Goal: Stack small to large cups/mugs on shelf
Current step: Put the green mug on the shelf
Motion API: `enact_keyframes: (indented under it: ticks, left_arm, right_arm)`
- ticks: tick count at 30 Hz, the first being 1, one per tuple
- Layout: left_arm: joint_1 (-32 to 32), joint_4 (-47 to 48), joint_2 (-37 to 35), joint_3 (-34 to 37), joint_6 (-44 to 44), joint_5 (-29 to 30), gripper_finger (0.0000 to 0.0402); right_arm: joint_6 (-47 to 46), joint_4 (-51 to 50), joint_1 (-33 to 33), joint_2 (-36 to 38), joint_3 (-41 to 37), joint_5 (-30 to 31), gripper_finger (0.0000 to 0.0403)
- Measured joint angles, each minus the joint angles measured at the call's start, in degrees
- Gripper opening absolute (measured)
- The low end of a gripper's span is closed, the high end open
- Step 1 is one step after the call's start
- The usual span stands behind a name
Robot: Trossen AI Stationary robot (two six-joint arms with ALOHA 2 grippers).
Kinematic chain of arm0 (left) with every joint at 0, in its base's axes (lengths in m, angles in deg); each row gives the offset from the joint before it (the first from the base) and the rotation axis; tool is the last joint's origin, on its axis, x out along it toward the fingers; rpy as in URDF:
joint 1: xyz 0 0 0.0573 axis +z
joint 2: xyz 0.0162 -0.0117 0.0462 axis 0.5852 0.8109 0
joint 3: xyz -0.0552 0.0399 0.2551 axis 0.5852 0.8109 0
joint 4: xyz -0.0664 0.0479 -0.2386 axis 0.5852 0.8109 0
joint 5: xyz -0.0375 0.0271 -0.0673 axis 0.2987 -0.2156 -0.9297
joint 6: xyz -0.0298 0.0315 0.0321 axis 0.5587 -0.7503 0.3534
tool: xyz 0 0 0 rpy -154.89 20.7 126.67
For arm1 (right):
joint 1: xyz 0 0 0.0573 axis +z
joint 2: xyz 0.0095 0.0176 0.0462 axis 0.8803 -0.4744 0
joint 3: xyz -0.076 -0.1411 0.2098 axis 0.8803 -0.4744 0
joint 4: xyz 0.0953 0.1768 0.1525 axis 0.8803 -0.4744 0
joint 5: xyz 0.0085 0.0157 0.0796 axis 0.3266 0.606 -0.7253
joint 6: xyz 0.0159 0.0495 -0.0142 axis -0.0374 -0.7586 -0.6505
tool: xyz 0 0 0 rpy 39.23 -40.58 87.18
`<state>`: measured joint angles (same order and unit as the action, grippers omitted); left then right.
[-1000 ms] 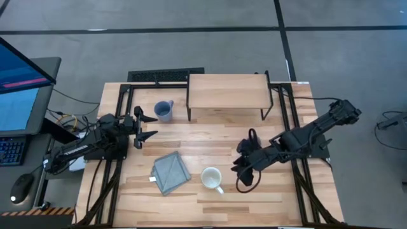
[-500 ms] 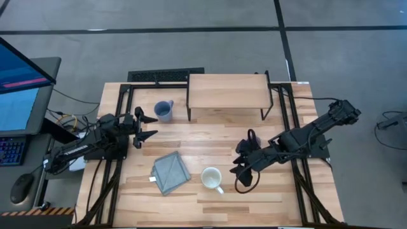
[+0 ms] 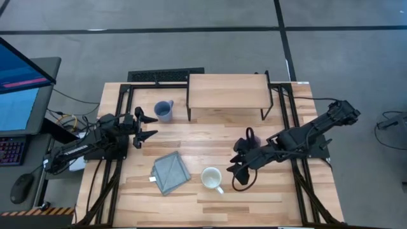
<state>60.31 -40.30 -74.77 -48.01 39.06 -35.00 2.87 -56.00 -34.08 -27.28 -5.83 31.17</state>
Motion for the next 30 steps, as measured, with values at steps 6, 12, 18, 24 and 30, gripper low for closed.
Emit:
enact_keyframes:
  ticks: [6,12,18,24,30]
  left_arm:
    - [0.00,-0.02,0.00,0.02,-0.02,-0.02,0.0257]
    - [0.00,0.00,0.00,0.00,-0.02,-0.02,0.0257]
    - [0.00,-0.01,0.00,0.00,-0.02,-0.02,0.0257]
    - [0.00,-0.01,0.00,0.01,-0.02,-0.02,0.0257]
    - [0.02,-0.02,0.00,0.00,-0.02,-0.02,0.0257]
  right_arm:
    - [-1.82,6.45,1.10,-1.17,-0.10,-2.02,0.0235]
    - [-3.66,8.52,4.07,-2.02,-0.09,-1.32,0.0235]
    - [-8.75,8.45,6.86,-3.21,-0.17,-1.11,0.0235]
    - [-12.81,10.18,8.44,-6.01,-0.09,0.02,0.0235]
    - [-13.51,10.48,8.44,-9.48,0.15,0.02,0.0235]
